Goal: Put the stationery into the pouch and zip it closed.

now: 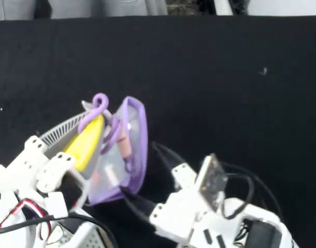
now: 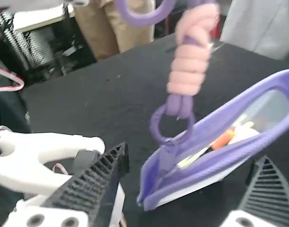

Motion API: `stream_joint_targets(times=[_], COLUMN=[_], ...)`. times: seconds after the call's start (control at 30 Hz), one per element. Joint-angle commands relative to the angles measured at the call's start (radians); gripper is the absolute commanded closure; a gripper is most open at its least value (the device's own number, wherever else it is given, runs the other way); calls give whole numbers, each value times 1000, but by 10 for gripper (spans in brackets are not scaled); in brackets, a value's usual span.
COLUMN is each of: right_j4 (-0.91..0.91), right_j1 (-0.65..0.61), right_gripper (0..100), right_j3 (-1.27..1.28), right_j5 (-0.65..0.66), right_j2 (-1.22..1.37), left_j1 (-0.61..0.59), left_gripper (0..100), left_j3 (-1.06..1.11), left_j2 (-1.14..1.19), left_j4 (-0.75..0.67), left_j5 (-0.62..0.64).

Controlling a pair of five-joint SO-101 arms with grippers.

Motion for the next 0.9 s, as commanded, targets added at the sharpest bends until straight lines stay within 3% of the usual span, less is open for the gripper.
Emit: stream_joint_targets(times=[0.0,0.3,0.57,0.87], right_j4=[-32,-126,-133,-152], right_j1=[-31,-20,198,210], right_gripper=[603,603,606,628], right_j3=[21,143,145,140], right_j5=[-9,2,55,123], right_j2=[27,27,27,90], left_j1=[-12,-12,-4,-4], left_gripper=[972,972,972,972], left_j3=[-2,-13,-16,-16], left_j2=[-2,-5,-81,-106], left_j4=[-25,-17,-15,-15], left_j5=[2,2,2,2])
